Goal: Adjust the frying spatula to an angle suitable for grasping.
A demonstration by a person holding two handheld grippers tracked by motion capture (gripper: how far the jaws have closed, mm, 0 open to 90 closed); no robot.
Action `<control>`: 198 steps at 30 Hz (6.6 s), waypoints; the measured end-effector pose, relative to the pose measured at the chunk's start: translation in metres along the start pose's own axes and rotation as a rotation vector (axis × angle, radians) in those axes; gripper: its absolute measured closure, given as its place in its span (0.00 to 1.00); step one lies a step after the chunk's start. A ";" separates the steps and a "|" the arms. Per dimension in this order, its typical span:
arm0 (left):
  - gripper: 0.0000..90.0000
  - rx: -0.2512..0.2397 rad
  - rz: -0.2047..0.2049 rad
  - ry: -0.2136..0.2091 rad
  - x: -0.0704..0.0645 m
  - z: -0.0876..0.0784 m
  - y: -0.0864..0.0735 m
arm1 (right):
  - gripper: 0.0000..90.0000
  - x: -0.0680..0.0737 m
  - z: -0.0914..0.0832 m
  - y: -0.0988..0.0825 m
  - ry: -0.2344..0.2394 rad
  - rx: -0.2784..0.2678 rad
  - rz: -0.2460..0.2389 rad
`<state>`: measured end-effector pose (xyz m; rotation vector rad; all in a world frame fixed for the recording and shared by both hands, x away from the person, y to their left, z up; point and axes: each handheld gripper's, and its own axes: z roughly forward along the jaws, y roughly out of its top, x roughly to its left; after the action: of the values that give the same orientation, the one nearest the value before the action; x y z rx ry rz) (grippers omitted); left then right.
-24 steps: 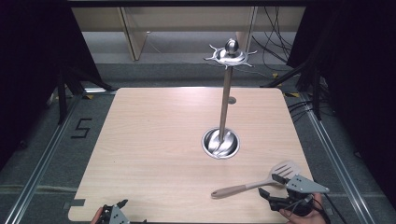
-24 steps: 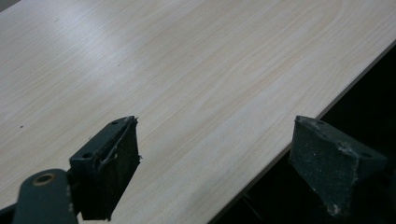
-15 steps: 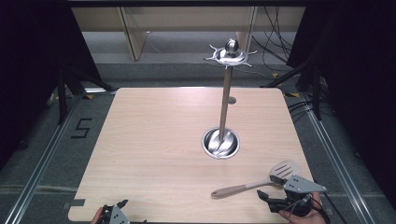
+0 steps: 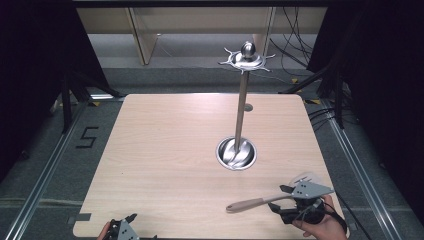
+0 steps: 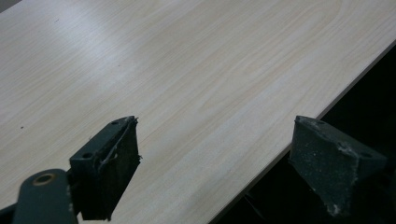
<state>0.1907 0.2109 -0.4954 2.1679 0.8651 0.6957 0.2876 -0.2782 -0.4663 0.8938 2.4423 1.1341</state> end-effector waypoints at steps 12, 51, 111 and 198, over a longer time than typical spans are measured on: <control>0.17 -0.005 0.003 0.023 0.000 0.001 -0.001 | 0.40 0.001 0.015 0.021 0.027 0.127 -0.113; 0.17 -0.010 -0.020 -0.001 0.001 -0.001 0.000 | 0.59 0.012 0.067 0.047 0.123 0.483 -0.334; 0.17 -0.011 -0.031 0.032 -0.001 0.000 -0.002 | 0.84 -0.002 0.091 0.068 0.140 0.738 -0.417; 0.17 -0.011 -0.062 -0.007 0.000 0.000 -0.001 | 0.84 -0.072 -0.053 0.225 -0.062 -0.223 -0.024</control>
<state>0.1901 0.2117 -0.4964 2.1228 0.9189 0.6603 0.4075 -0.2442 -0.2594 0.8159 2.2171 1.3182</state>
